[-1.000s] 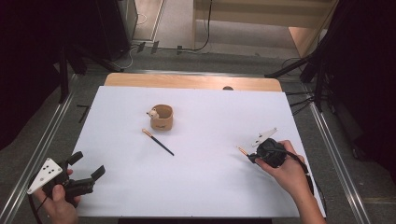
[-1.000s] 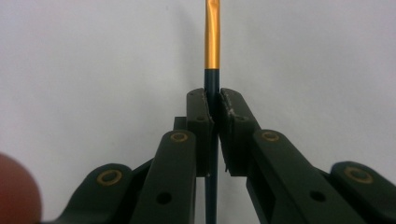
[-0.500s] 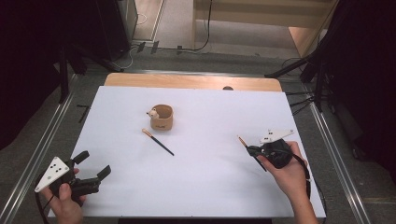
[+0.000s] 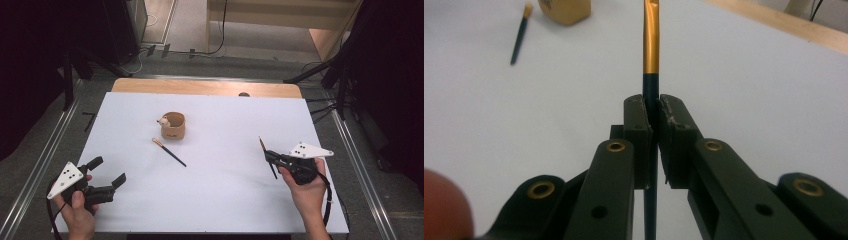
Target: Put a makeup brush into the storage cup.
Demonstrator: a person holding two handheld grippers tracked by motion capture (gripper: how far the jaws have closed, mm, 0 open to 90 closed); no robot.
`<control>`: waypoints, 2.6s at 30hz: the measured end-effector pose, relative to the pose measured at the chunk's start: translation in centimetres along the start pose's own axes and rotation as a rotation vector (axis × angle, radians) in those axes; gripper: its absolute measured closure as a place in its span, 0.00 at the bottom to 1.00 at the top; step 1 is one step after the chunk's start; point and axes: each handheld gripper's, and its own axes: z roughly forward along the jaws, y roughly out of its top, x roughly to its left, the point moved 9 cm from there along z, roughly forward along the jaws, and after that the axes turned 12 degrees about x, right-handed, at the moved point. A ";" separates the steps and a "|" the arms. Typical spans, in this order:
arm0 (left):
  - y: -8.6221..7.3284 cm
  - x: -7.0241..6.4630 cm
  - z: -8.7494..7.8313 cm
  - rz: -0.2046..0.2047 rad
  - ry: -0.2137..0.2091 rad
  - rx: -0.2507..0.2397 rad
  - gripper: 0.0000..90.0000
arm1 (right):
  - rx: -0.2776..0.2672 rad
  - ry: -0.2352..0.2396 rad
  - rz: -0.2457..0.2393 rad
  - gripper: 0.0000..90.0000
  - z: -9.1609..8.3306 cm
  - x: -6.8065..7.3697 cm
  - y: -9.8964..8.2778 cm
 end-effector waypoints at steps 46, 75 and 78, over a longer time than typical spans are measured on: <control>5.1 -11.7 8.9 0.155 -0.294 0.017 0.00 | -0.361 0.224 0.089 0.94 0.8 6.5 4.5; 4.3 -19.6 10.4 0.188 -0.430 0.085 0.22 | -0.418 0.400 0.035 0.94 2.5 13.1 6.0; 4.2 -20.1 10.4 0.196 -0.435 0.092 0.27 | -0.432 0.407 0.023 0.94 2.6 13.8 6.1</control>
